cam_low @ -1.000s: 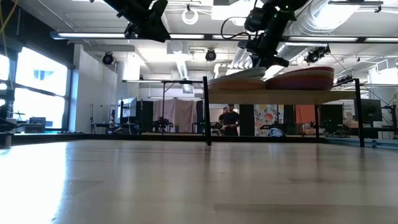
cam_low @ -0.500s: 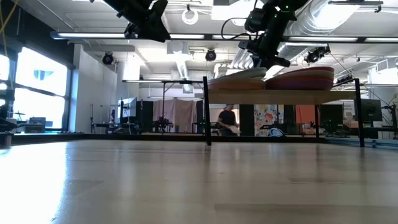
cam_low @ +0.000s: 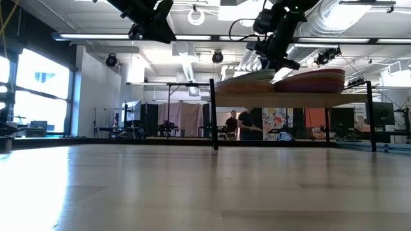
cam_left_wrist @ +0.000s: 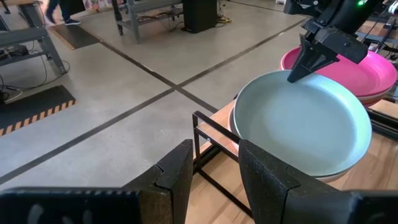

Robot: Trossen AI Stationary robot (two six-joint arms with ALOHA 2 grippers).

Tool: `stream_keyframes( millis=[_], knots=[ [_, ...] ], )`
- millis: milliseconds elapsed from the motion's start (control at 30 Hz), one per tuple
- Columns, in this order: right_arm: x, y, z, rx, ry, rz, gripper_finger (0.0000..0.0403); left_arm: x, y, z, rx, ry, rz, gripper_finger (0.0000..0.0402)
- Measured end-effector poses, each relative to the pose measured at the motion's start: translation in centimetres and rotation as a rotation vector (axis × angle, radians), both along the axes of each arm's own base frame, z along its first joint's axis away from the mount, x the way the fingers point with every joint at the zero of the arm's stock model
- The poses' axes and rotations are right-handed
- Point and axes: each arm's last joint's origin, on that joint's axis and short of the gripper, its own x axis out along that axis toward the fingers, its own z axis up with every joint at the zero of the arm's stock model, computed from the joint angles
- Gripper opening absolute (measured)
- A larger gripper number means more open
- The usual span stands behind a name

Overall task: Place and stack plates onto a shelf
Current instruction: Stack the blue plate on the gray plate on the shelf, then stack the light orange plate on the blue plate on the shelf

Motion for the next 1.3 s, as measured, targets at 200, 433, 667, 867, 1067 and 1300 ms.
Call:
stream_keyframes(
  millis=[200, 433, 667, 867, 1067, 1300],
  knots=[
    [0.0, 0.0, 0.0, 0.005, -0.003, -0.013, 0.0067, 0.0, 0.0, 0.0, 0.000, 0.000, -0.001, 0.0118],
    [0.0, 0.0, 0.0, 0.001, -0.002, -0.005, 0.0134, 0.0, 0.0, 0.0, -0.001, 0.000, -0.001, 0.0118],
    [-0.4, 0.1, 2.9, -0.029, -0.025, 0.005, 0.0140, 0.0, 0.0, 0.0, 0.000, 0.000, -0.001, 0.0118],
    [-1.1, 1.8, 5.3, 0.038, 0.006, 0.068, 0.0138, 0.0, 0.0, 0.0, 0.000, 0.000, -0.001, 0.0118],
    [0.0, 4.8, 5.6, 0.139, 0.044, 0.119, 0.0138, 0.0, 0.0, 0.0, 0.000, 0.000, 0.000, 0.0118],
    [2.5, 10.8, 4.2, 0.263, 0.164, 0.198, 0.0138, 0.0, 0.0, 0.0, 0.000, 0.001, 0.000, 0.0118]
  ],
)
